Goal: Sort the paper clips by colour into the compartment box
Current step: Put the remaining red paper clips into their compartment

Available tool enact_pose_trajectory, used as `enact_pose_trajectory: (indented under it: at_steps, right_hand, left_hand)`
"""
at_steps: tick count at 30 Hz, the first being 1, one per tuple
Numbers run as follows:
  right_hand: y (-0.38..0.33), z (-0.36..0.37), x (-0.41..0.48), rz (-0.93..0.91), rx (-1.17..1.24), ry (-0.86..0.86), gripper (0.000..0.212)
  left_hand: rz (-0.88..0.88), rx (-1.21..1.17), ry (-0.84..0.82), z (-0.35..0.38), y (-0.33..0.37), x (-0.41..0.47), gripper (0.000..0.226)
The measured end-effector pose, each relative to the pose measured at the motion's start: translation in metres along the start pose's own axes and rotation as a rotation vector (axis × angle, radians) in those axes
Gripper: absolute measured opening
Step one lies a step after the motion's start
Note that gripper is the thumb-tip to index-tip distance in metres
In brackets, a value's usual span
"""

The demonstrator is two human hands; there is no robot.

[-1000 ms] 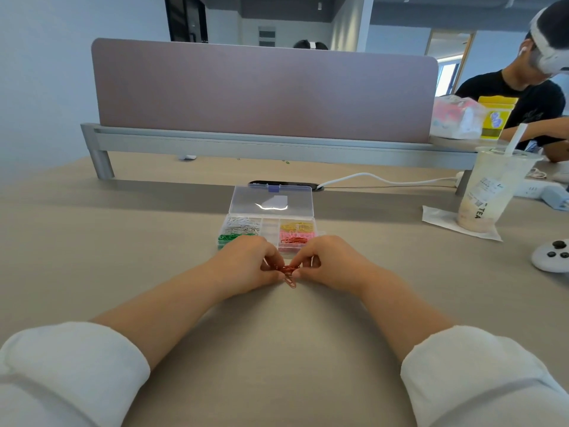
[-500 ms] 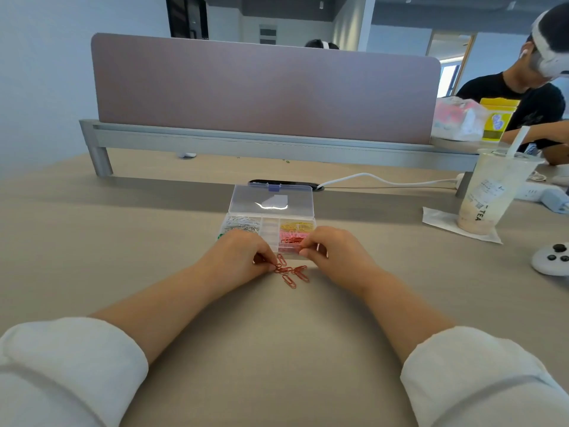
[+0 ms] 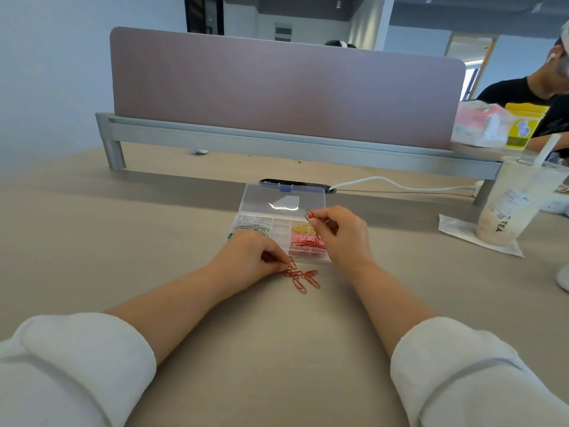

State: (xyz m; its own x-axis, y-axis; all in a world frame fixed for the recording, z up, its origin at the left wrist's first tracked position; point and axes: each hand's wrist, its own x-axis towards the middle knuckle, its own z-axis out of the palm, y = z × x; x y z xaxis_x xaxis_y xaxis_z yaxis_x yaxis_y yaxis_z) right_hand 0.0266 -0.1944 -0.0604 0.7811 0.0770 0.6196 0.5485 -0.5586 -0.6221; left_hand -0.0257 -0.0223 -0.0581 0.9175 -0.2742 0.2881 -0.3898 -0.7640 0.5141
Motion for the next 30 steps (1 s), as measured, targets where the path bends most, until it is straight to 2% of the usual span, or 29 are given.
enact_pose_trajectory:
  at_steps: [2, 7, 9, 13, 16, 20, 26, 30]
  right_hand:
    - [0.002, -0.001, 0.0, 0.018, 0.002, -0.022, 0.014]
    - [0.009, -0.004, -0.003, 0.065, -0.115, -0.265, 0.023]
    - [0.012, -0.006, -0.004, 0.069, -0.138, -0.311, 0.023]
    - [0.015, -0.009, -0.006, 0.107, -0.096, -0.267, 0.021]
    - [0.017, -0.014, -0.007, 0.155, -0.117, -0.183, 0.017]
    - [0.022, -0.019, -0.008, 0.251, -0.173, -0.167, 0.016]
    - [0.026, -0.024, -0.01, 0.27, -0.133, -0.18, 0.01]
    - [0.025, -0.025, -0.009, 0.26, -0.119, -0.171, 0.008]
  left_hand:
    - [0.001, -0.01, 0.002, 0.001, 0.0, 0.0, 0.015]
    - [0.026, -0.011, 0.023, 0.003, -0.002, 0.0, 0.013]
    - [0.036, -0.009, 0.035, 0.004, -0.003, 0.001, 0.013]
    - [0.05, -0.031, 0.07, 0.004, -0.002, 0.002, 0.012]
    - [0.042, -0.069, 0.168, 0.005, 0.001, 0.007, 0.012]
    - [0.087, -0.097, 0.273, 0.007, 0.011, 0.03, 0.012]
    - [0.212, 0.095, 0.101, 0.017, 0.012, 0.056, 0.019]
    - [0.244, 0.123, 0.005, 0.013, 0.007, 0.055, 0.023]
